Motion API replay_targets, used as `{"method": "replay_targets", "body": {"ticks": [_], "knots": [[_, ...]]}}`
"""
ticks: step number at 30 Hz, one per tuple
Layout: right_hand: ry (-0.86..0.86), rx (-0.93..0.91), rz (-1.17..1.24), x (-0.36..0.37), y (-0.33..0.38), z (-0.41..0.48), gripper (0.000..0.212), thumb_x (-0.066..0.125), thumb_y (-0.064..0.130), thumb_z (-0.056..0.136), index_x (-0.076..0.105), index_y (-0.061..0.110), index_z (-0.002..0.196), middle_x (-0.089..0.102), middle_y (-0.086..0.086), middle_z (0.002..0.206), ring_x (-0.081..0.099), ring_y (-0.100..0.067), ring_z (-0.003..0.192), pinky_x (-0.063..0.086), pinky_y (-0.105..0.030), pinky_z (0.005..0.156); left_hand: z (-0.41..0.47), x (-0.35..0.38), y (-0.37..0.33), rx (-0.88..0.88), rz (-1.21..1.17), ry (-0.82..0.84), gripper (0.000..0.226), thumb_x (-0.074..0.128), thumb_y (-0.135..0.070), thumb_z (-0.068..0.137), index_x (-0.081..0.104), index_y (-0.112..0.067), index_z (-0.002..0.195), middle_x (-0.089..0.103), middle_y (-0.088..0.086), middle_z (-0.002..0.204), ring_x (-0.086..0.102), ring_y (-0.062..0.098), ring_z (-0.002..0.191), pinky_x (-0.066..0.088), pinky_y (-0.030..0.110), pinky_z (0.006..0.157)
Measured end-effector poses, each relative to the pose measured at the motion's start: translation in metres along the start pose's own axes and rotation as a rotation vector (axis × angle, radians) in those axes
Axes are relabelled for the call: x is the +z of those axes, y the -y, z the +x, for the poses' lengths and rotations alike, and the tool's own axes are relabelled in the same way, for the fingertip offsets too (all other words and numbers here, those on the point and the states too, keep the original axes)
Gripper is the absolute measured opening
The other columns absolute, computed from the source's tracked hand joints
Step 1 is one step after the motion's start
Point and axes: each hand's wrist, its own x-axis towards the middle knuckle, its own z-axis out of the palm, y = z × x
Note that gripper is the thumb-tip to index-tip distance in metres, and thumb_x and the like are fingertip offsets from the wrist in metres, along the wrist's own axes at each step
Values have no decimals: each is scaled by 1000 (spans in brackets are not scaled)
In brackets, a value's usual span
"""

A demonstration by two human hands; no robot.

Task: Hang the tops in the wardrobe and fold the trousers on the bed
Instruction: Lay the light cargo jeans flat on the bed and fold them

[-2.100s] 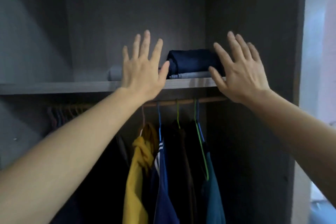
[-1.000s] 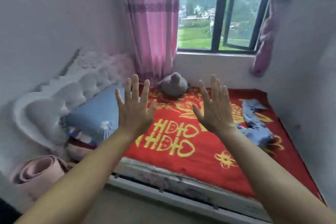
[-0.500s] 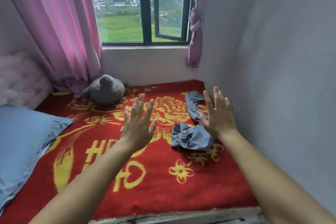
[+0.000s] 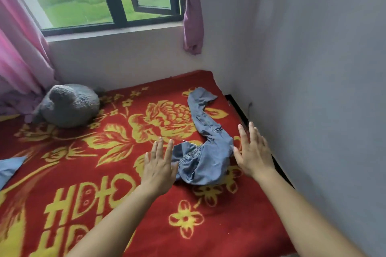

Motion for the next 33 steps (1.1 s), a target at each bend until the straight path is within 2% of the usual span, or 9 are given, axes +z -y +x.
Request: {"method": "replay_targets", "body": {"ticks": [9,15,19,22,25,27,29,31,33], "knots": [[267,-81,84,170,-25,79,76,46,43,98,9,16,158,5,-21,163,18,-35,149,27,-46,116,88,128,-5,-314,-232,257,78,45,-49,98,1,-23,158,-2,9,165,1,25,151,19,43,119],[390,-197,114,299,-3,88,68,40,39,102,8,19,158,1,-18,164,5,-32,152,15,-47,121,140,241,22,-270,-262,414,72,49,-38,98,11,-19,157,7,10,164,5,25,151,22,44,118],[266,-238,84,362,20,99,56,40,32,103,29,16,155,14,-16,164,3,-35,152,3,-53,122,175,303,38,-519,-615,305,45,56,-23,95,47,-8,136,53,13,140,48,32,131,37,36,103],[178,-273,153,392,39,118,48,41,27,104,42,9,148,27,-15,160,16,-33,151,10,-52,122,190,341,43,-761,-866,216,38,68,-28,89,58,-10,122,64,5,119,59,22,113,41,26,88],[238,-307,179,410,51,134,51,39,28,104,36,7,151,25,-17,161,35,-36,143,31,-49,113,189,369,51,-882,-817,151,49,79,-20,76,60,-12,121,62,2,107,59,18,100,39,23,80],[330,-282,107,415,52,134,54,35,30,105,27,14,156,21,-13,163,56,-41,120,45,-48,93,173,374,57,-878,-801,160,38,70,-7,73,67,-17,110,65,-1,95,63,22,92,42,24,75],[434,-246,30,413,56,130,59,36,25,103,15,22,158,22,-9,162,61,-44,104,47,-48,81,148,372,65,-789,-789,203,34,59,-1,71,67,-24,96,68,-1,89,65,26,89,49,29,74],[565,-204,-3,408,68,125,71,43,15,98,9,28,159,27,-12,156,60,-45,102,46,-48,81,121,366,80,-740,-788,240,38,53,-1,72,64,-28,96,70,-1,93,65,28,93,52,35,78],[687,-219,-70,406,87,119,71,48,14,94,18,32,156,30,-15,146,59,-42,105,46,-46,85,97,362,100,-735,-757,262,48,51,-4,71,61,-35,105,70,-6,99,64,26,98,52,36,84]]}}
